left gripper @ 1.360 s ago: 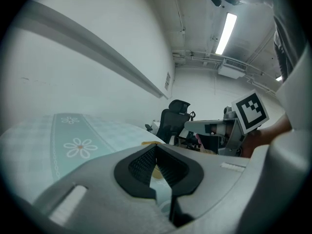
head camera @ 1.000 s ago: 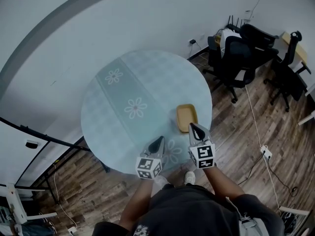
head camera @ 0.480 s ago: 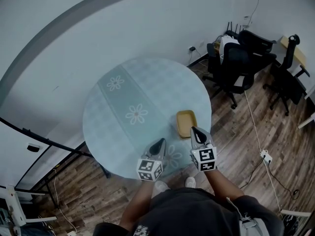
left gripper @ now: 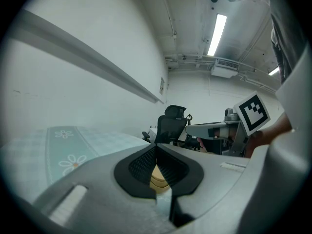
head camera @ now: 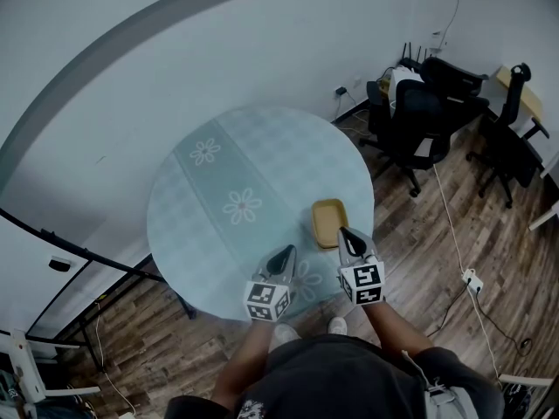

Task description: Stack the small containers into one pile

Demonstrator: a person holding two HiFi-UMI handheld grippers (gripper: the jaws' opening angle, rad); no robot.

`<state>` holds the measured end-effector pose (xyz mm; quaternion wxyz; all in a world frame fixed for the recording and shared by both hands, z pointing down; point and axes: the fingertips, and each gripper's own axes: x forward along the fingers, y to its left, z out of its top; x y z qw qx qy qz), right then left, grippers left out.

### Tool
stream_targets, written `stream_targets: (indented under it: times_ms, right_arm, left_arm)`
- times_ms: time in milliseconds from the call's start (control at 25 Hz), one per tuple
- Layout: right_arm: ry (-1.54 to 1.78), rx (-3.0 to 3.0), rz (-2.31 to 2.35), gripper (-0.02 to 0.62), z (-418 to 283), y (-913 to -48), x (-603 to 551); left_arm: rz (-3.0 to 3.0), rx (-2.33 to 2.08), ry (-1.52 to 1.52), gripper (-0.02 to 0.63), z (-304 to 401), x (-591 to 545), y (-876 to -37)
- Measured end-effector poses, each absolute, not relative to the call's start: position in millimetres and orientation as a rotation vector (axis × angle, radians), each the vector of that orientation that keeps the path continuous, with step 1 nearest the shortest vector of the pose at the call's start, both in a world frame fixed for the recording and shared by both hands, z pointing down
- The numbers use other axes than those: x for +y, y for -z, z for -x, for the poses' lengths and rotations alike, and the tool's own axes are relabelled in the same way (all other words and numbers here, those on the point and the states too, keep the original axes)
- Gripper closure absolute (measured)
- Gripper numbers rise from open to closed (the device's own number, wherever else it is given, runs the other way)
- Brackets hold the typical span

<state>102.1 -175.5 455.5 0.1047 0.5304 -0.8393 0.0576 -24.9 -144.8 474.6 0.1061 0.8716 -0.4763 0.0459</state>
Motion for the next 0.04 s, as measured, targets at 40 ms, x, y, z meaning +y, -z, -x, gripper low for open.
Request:
stream_targets:
  times_ms: [40]
  right_arm:
    - [-0.169, -2.473, -1.561, 0.595, -103.1, -456.6, -175.3]
  left_arm:
    - [-2.566, -1.404, -0.136, 0.601, 24.1, -144.6, -475.3]
